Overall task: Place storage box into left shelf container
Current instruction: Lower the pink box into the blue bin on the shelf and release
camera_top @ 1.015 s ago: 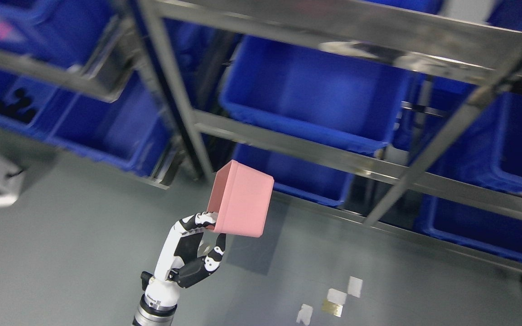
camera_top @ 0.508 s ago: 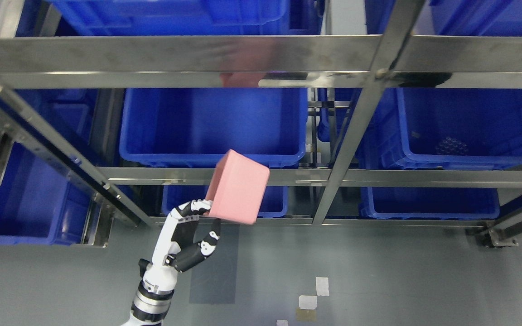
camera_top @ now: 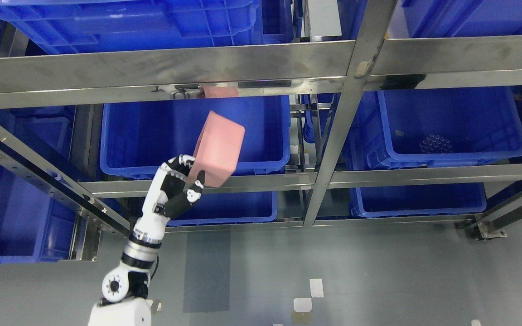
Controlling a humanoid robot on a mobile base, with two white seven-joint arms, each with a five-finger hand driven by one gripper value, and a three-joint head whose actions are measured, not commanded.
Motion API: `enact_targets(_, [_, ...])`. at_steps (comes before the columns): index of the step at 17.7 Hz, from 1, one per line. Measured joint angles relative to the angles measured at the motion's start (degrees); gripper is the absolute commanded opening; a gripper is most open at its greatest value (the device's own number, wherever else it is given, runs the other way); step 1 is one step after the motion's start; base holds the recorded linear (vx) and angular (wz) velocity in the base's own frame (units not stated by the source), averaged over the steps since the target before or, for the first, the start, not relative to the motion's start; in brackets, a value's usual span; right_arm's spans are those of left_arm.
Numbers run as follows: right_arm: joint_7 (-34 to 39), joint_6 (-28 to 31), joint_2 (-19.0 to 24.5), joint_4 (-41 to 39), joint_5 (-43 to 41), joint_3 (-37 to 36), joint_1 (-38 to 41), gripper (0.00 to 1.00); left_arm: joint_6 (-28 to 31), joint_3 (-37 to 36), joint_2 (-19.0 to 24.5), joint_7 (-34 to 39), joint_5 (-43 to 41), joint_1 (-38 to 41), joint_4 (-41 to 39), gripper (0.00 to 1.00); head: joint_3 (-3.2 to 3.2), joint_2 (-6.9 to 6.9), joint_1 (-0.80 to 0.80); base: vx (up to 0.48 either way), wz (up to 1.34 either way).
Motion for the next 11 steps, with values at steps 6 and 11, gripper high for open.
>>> enact_targets(6, [0.33, 0.01, 0.00, 0.00, 0.00, 0.00, 0.00, 1.00, 4.83, 2.72, 0.00, -0.05, -6.20, -14.68, 12.97, 0.12, 0.00, 0.00, 0.00, -0.006, 0.02])
enact_targets(11, [0.36, 0.01, 0.00, 0.00, 0.00, 0.00, 0.00, 1.00, 5.58, 3.81, 0.00, 0.04, -17.94, -24.08, 23.49, 0.37, 0.00, 0.00, 0.00, 0.000, 0.00])
